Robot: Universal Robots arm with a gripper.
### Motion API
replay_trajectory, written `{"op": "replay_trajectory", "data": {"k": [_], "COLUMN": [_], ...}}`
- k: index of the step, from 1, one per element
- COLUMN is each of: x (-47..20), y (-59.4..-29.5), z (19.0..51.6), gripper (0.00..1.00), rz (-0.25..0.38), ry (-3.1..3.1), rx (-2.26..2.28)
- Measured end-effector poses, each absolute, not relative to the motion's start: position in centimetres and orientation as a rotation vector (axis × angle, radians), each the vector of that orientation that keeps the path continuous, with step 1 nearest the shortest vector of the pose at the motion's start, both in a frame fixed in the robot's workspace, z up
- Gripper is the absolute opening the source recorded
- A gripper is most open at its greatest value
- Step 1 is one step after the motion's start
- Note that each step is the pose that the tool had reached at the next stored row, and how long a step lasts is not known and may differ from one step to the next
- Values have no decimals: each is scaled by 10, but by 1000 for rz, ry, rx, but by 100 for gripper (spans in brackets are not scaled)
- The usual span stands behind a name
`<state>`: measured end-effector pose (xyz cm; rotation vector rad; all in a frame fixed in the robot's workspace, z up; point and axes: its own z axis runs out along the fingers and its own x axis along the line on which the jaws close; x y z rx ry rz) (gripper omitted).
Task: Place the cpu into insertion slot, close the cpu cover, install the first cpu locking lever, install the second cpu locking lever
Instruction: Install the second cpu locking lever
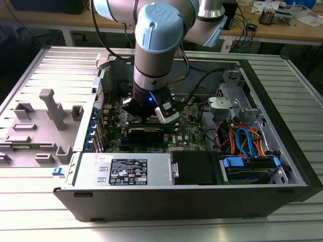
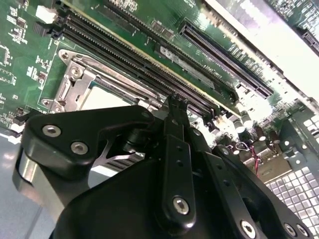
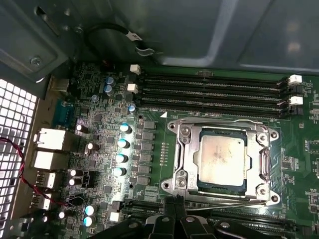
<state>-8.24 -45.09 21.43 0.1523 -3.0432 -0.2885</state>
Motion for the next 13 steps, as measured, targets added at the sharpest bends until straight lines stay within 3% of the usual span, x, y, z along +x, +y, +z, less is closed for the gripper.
{"op": "replay_trajectory", "data": {"k": [13], "x": [-86], "y": [-451], "z": [206], "gripper": [11], "rz": [-347], "ry": [-3038], "rx": [159]}}
